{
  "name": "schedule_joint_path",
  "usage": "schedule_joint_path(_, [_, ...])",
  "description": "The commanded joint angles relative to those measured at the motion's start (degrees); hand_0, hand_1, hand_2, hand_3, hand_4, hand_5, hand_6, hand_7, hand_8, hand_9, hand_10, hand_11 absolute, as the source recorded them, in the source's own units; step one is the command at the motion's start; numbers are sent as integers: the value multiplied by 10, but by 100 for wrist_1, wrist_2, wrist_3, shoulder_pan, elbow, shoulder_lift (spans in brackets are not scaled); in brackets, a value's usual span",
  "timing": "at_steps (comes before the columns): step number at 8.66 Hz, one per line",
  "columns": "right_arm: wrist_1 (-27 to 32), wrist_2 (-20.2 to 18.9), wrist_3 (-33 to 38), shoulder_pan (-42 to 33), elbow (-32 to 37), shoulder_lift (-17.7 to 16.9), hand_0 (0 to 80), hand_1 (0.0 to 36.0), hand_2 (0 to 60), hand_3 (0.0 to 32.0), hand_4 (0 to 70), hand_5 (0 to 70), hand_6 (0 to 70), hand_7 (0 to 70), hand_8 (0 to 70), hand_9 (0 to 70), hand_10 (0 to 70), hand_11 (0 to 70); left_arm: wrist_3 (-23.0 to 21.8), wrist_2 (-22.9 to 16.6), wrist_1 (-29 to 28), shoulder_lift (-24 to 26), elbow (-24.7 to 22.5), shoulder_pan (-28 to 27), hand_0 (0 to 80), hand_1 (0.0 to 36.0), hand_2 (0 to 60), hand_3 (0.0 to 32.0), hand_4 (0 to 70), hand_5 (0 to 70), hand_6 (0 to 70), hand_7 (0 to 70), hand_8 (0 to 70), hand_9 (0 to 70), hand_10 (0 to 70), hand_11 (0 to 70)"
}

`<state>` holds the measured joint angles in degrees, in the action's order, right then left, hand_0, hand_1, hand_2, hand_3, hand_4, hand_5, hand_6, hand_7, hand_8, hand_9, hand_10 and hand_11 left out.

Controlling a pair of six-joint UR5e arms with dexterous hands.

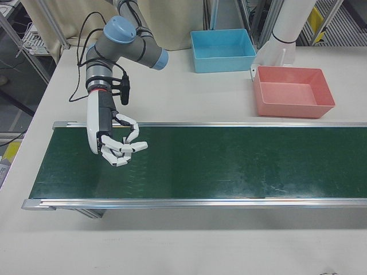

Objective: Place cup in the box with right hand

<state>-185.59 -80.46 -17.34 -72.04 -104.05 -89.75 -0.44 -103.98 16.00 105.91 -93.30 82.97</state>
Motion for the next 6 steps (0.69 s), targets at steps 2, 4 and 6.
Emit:
schedule_joint_path(2, [-74,-22,-6,-55,-177,-43,800,360,600,0,345,279,409,700,700,700,622,700,0,0,-9,0,5,0,0,0,0,0,0,0,0,0,0,0,0,0])
schedule_joint_path(4, [-74,-22,3,-38,-177,-34,800,360,600,0,337,279,409,700,700,700,620,700,0,0,-9,9,14,0,0,0,0,0,0,0,0,0,0,0,0,0])
schedule_joint_path(6, [-74,-22,3,-47,-186,-61,800,360,600,0,346,276,404,700,700,700,612,700,0,0,-9,0,14,0,0,0,0,0,0,0,0,0,0,0,0,0])
